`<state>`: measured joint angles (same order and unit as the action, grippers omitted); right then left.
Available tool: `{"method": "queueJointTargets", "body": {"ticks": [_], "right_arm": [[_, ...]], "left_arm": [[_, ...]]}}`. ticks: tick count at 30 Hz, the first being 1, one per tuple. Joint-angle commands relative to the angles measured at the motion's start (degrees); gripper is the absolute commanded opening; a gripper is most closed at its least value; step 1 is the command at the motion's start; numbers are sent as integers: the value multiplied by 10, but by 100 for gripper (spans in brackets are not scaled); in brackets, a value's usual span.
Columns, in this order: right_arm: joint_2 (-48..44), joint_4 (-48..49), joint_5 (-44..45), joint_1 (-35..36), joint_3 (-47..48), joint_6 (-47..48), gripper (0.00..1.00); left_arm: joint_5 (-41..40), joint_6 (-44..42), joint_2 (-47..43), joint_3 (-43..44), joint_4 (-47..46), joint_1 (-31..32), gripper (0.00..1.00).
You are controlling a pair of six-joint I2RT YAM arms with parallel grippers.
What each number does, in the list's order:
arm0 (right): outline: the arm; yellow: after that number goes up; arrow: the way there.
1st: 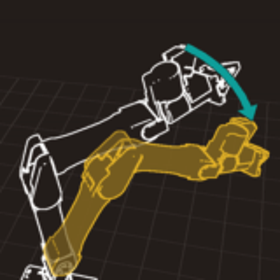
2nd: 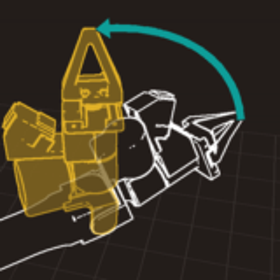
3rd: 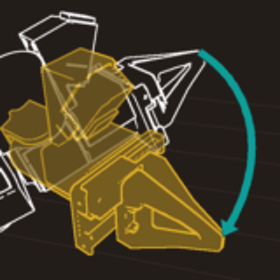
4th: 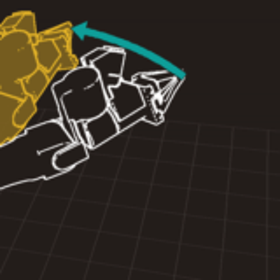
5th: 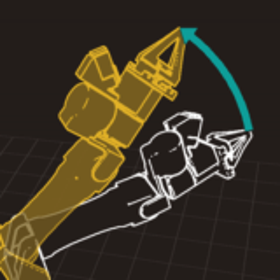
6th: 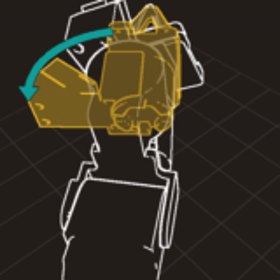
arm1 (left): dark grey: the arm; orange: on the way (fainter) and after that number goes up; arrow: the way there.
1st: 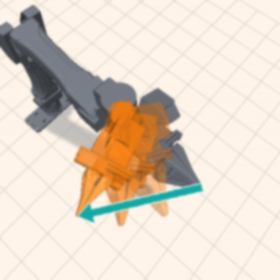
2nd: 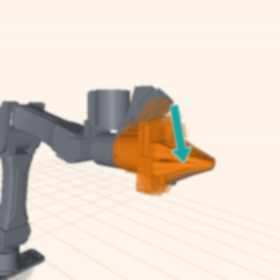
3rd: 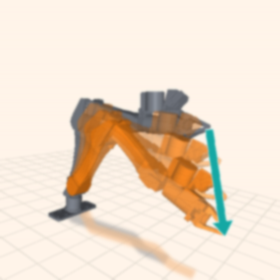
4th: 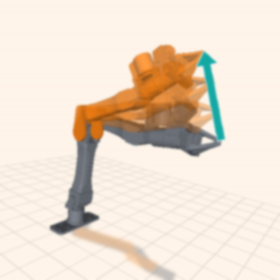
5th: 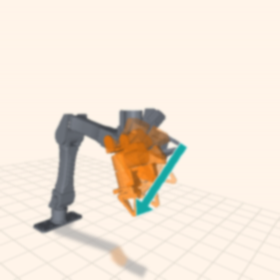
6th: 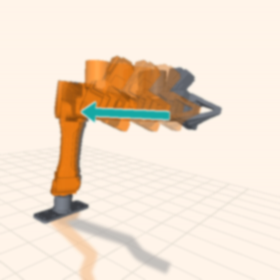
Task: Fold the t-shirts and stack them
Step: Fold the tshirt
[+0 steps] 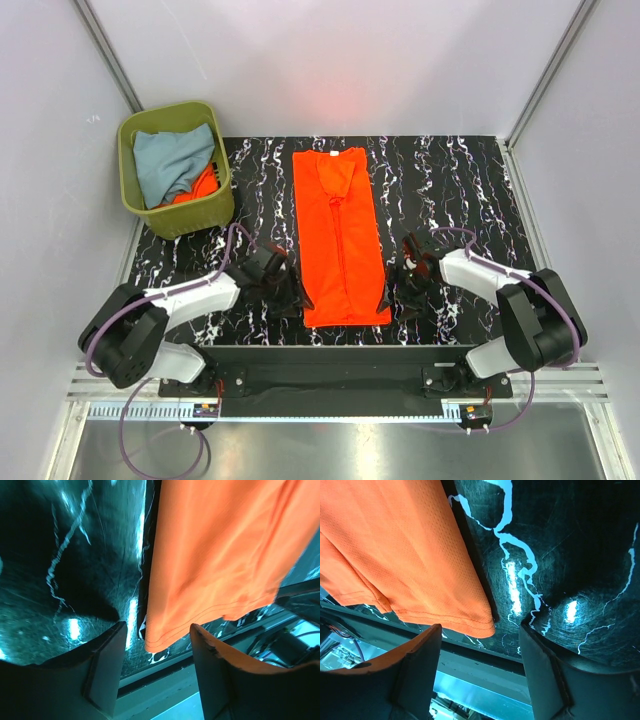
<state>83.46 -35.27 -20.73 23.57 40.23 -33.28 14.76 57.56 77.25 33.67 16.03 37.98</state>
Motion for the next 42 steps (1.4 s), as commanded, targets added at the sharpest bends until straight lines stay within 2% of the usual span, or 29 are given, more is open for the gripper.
{"method": "queueJointTargets", "body": {"ticks": [1,9,16,22,25,27,29,30,32,33,34,35,37,42], "right_arm": [[14,9,8,-4,11,-3,70],[21,27,-2,-5,2,-6,68],[46,59,-35,-5,-23,-13,67],[49,69,-24,-5,-25,-29,66],[54,70,-18,-5,-25,-41,62],[55,72,-19,-5,-28,-43,53],[54,72,-19,-5,-32,-52,51],[48,76,-18,-5,-37,-55,47],[42,77,-19,-5,-44,-62,41],[38,78,-19,-5,-45,-64,38],[36,77,-19,-5,-46,-66,25],[34,77,-22,-5,-49,-68,17],[22,76,-24,-5,-56,-74,0],[7,77,-33,-4,-70,-72,0]], "left_arm": [[11,19,17,3,0,18,57],[16,12,20,-11,2,25,52],[19,-3,33,-14,-7,25,40],[27,-4,29,-24,-21,25,45],[30,-1,30,-31,-28,25,45],[33,1,33,-33,-34,25,42],[31,0,34,-33,-36,25,39],[29,0,30,-33,-35,25,30],[25,1,26,-36,-35,25,21],[24,1,21,-38,-33,25,11],[22,-2,18,-40,-32,24,4],[21,-3,15,-47,-29,22,0],[23,-4,4,-58,-36,19,0],[40,-5,-3,-80,-56,20,0]]}}
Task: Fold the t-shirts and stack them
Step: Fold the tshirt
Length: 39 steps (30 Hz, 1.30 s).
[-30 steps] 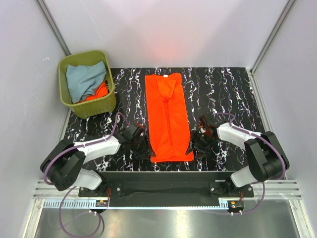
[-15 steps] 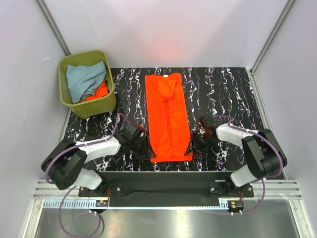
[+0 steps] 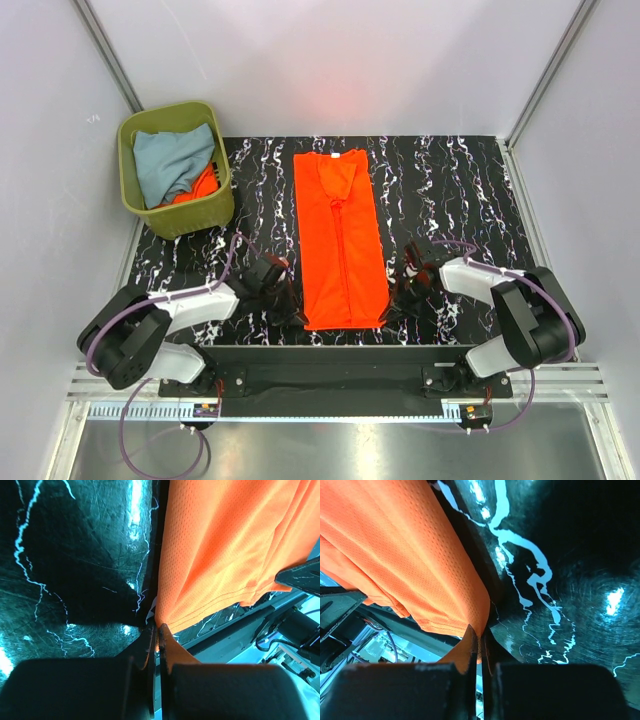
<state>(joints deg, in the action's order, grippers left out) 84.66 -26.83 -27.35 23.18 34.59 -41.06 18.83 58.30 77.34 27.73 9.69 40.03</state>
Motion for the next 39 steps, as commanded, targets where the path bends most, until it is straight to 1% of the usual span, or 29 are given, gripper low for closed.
{"method": "queueJointTargets", "body": {"ticks": [1,5,7,9,10,11,12,13,14,15,16,17,18,19,20,21,22,23,24,25,26,27,28,30,31,32,35,39], "right_arm": [[-5,-7,27,0,-14,14,0],[-33,-13,15,1,-28,15,0],[-65,-24,9,1,-27,12,0],[-89,-34,10,1,-8,4,0],[-92,-39,19,1,6,6,0],[-89,-53,27,1,44,12,0],[-69,-60,34,1,66,24,0],[-54,-67,38,0,91,30,0],[-35,-80,37,-1,142,38,0],[3,-88,37,-2,170,51,0],[22,-95,45,-7,196,56,0],[38,-107,50,-11,245,62,0],[71,-112,55,-17,269,72,0],[87,-117,59,-24,292,77,0],[122,-125,57,-41,338,81,0],[139,-129,55,-48,363,88,0],[157,-138,56,-60,415,93,0],[194,-145,62,-65,443,99,0],[215,-154,63,-69,473,113,0],[237,-164,59,-74,532,120,0],[274,-181,57,-84,561,125,0],[292,-190,56,-88,588,134,0],[325,-206,59,-92,640,137,0],[356,-222,57,-103,690,149,0],[371,-237,51,-107,733,150,0],[399,-241,49,-112,752,150,0],[444,-252,28,-126,804,150,0],[482,-265,11,-133,856,164,0]], "left_arm": [[1,-9,-4,-24,4,0,0],[9,-6,-31,-32,-1,0,0],[14,-2,-63,-29,0,1,0],[4,-2,-90,-12,26,1,0],[-13,-7,-92,19,37,1,0],[-17,-12,-89,38,51,-5,0],[-17,-13,-71,56,54,-12,0],[-5,-15,-57,93,56,-21,0],[1,-15,-27,112,58,-42,0],[7,-15,-12,131,59,-55,0],[14,-20,4,168,60,-67,0],[17,-26,37,189,61,-92,0],[20,-33,56,210,63,-107,0],[25,-48,75,255,67,-120,0],[30,-54,111,276,73,-145,0],[37,-58,131,296,73,-158,0],[55,-71,149,338,75,-179,0],[62,-77,185,359,79,-189,0],[69,-81,202,379,81,-198,0],[85,-87,218,413,83,-206,0],[90,-91,248,430,86,-220,0],[95,-93,262,447,85,-226,0],[101,-98,285,475,87,-237,0],[104,-99,308,500,87,-246,0],[106,-100,317,522,87,-254,0],[106,-101,336,534,87,-258,0],[117,-98,375,576,88,-268,0],[118,-97,406,605,87,-271,0]]}}
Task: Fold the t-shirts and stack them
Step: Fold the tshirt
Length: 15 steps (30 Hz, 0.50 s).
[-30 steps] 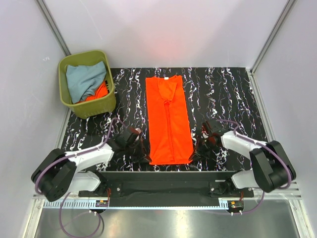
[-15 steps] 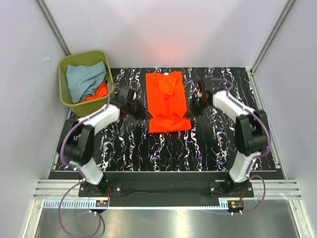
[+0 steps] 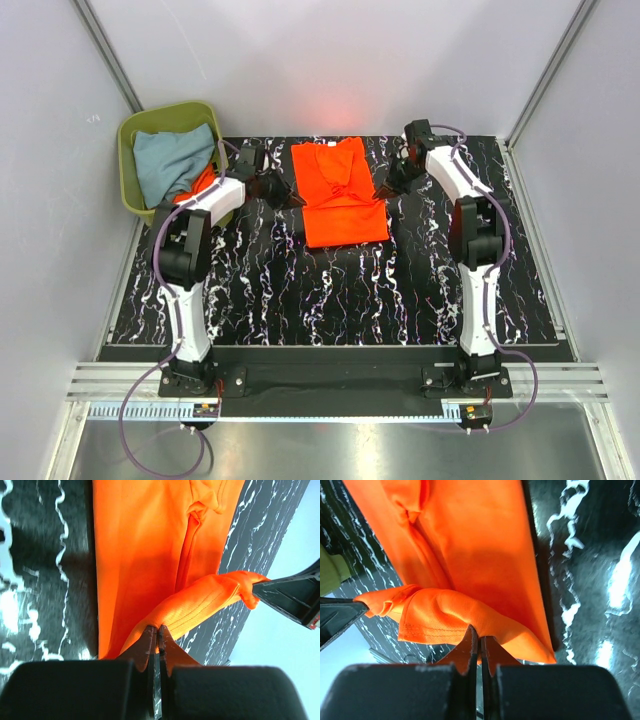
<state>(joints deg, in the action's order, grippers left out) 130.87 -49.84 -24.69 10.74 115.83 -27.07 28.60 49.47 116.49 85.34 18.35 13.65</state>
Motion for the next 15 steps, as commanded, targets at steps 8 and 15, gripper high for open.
{"method": "queueJointTargets", "body": {"ticks": [8,15], "right_arm": [[92,-55,-66,-13,144,30,0],[169,-61,-82,-18,254,10,34]], "left_arm": [[19,-2,48,54,-1,-8,0],[-12,-27,81,104,20,-19,27]]}}
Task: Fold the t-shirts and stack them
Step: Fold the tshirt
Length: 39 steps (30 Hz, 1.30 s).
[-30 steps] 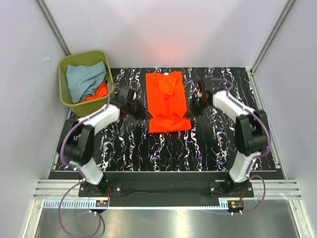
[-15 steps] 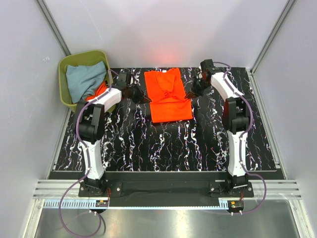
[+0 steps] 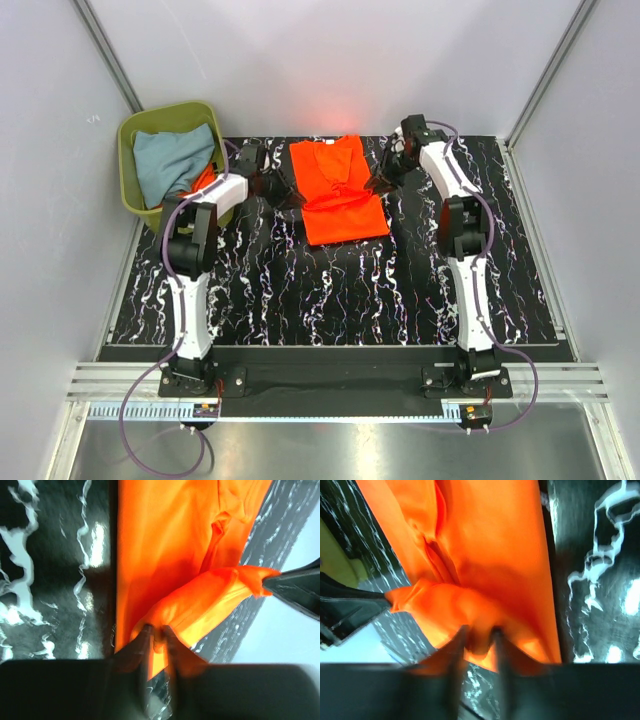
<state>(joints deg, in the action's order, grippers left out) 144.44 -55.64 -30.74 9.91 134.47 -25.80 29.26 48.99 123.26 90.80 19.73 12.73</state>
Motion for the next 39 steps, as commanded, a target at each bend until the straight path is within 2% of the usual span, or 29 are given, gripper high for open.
{"method": "queueJointTargets", "body": {"ticks": [1,2,3,4,6,9,11,12,13,14,15,16,18,20,22,23,26,32,39], "right_arm": [[50,-19,-10,-16,129,-4,45],[76,-28,4,-22,161,-6,55],[83,-34,13,-30,187,-9,69],[85,-38,23,-45,221,-13,71],[65,-39,25,-57,223,-14,74],[-14,-36,45,-61,127,14,75],[-82,-12,38,-59,6,31,77],[-105,27,36,-58,-87,32,77],[-149,56,28,-56,-136,32,76],[-188,120,4,-54,-223,21,71],[-188,146,-7,-54,-258,12,71],[-214,161,-12,-47,-285,4,63],[-225,178,-23,-39,-322,10,59],[-223,180,-41,-28,-330,13,54],[-208,184,-56,-22,-338,4,50],[-204,183,-62,-17,-339,3,43],[-198,199,-62,-11,-353,-6,39],[-170,209,-51,-10,-367,6,38],[-171,221,-3,-18,-448,22,37]], "left_arm": [[-37,-41,18,67,22,-9,41],[-58,-63,27,91,67,-6,54],[-74,-109,29,137,89,-4,54],[-109,-128,23,154,126,3,56],[-136,-165,-1,160,139,11,58],[-174,-202,-71,108,139,33,60],[-168,-227,-110,57,133,58,60],[-149,-237,-129,38,122,76,59],[-139,-245,-138,16,109,85,58],[-114,-248,-155,-32,65,101,57],[-98,-241,-159,-54,45,106,56],[-83,-233,-160,-70,26,110,54],[-69,-213,-152,-94,-8,116,49],[-54,-198,-138,-98,-22,116,42],[-47,-195,-117,-92,-24,115,40],[-57,-189,-113,-95,-24,114,40],[-73,-191,-92,-102,-24,107,39],[-79,-210,-68,-128,-22,103,39],[-100,-254,-97,-185,-12,101,38]]}}
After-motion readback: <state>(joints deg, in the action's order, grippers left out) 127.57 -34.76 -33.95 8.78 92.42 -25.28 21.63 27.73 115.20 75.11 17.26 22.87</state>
